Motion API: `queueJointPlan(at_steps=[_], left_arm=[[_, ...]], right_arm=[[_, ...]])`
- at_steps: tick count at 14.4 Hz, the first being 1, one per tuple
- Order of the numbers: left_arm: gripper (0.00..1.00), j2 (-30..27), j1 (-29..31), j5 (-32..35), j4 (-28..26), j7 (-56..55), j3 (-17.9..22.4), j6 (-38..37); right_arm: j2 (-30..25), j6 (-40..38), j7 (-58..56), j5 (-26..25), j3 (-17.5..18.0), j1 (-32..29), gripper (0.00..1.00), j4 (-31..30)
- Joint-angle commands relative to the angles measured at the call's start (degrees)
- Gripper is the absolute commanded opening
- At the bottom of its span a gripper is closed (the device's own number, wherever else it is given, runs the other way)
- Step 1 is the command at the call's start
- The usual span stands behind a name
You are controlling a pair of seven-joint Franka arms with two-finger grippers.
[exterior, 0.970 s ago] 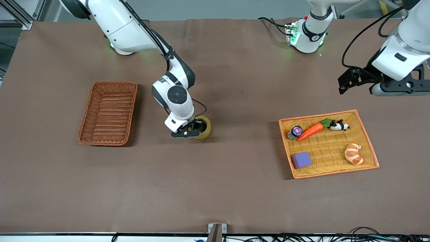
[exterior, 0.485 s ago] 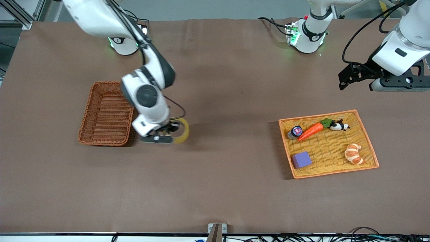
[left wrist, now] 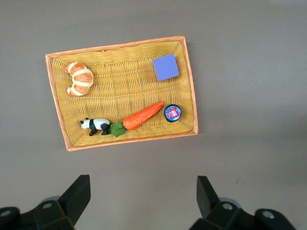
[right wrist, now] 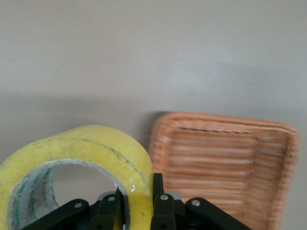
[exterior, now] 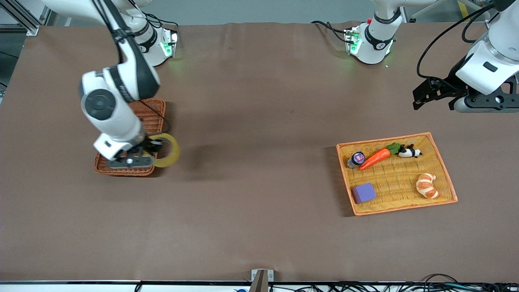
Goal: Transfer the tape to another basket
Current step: 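Grasp the tape with the right gripper and carry it over the basket, then lower the tape into the basket and open the right gripper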
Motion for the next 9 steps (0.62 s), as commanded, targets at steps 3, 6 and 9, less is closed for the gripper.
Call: queueJointPlan(at_steps=[3, 6, 9], left_arm=[[0.98, -0.53, 0.44, -0.72, -0.83, 0.52, -0.01, 1.08], [0.98, -0.18, 1.06, -0.55, -0.57, 0.34, -0.36, 1.17], [0.98, -0.18, 1.23, -0.55, -0.65, 0.34, -0.36, 1.08]], right_arm=[[-6.74, 11.76, -17.37, 0.10, -10.41, -0.59, 0.00, -16.14], [-8.49, 19.20, -18.10, 0.01, -11.31, -0.59, 0.00, -25.17], [-8.33, 27.30, -19.15, 0.01, -12.54, -0.68, 0.01, -31.43]])
